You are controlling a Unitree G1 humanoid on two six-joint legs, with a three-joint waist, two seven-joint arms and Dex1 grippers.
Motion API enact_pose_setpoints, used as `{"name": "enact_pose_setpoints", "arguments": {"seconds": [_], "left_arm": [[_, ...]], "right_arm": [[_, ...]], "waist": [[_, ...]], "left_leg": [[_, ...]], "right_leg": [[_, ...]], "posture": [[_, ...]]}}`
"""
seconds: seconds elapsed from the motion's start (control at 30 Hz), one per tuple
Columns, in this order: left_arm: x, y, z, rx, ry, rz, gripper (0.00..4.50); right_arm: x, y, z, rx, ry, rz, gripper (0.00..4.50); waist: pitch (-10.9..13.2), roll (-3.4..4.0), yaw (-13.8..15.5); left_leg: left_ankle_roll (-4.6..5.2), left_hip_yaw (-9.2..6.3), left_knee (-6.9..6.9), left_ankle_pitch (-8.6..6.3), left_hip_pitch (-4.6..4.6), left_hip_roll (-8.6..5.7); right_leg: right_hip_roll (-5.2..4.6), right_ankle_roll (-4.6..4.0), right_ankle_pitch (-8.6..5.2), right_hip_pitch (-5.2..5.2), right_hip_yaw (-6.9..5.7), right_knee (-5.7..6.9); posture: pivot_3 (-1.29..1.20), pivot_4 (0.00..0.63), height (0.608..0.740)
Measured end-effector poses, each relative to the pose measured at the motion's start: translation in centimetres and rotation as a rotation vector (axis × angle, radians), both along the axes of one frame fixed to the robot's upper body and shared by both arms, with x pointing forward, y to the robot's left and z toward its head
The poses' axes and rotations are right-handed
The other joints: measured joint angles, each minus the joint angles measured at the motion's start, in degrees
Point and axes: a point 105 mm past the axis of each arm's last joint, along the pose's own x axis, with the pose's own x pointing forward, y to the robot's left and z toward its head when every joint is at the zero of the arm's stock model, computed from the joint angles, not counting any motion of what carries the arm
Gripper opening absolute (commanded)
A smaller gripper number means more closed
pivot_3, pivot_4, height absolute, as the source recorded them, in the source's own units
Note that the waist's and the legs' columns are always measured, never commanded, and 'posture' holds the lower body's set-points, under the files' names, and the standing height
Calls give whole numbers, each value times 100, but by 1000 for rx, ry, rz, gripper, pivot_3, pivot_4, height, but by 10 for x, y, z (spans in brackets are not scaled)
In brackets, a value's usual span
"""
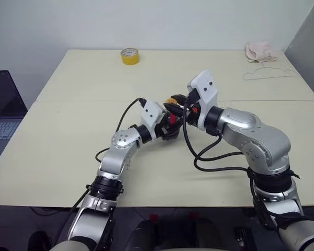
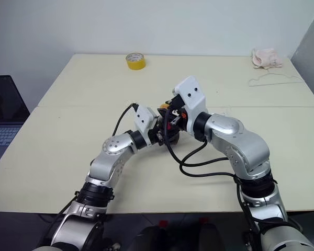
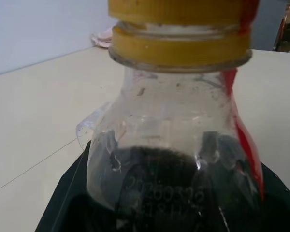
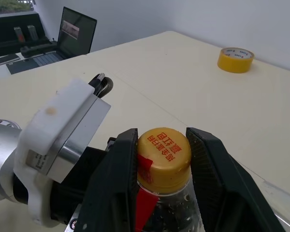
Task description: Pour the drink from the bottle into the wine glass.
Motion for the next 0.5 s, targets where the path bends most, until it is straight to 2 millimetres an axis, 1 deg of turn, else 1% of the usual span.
{"name": "enact_pose_setpoints", "arguments": {"seconds": [0.17,0.33,0.5], "left_arm": [[-6,3,-2,11,14,-19,2301],[-25,0,2,-17,44,-119,2172],[-44,-7,1,-3,86,-223,2009]], "right_arm": [[-3,-1,-3,7,5,61,1216],[-13,-11,0,-18,-52,289,1216],[-22,-24,0,-113,-99,540,1215]], "waist": [[0,0,0],[0,0,8],[0,0,1]], "left_leg": [[0,1,-1,0,0,-1],[0,1,0,0,0,0],[0,1,-1,0,3,5]], "right_leg": [[0,0,0,0,1,0],[1,0,0,3,-2,-4],[5,0,0,8,-3,-6]], "posture": [[0,150,740],[0,150,740],[0,150,740]]}}
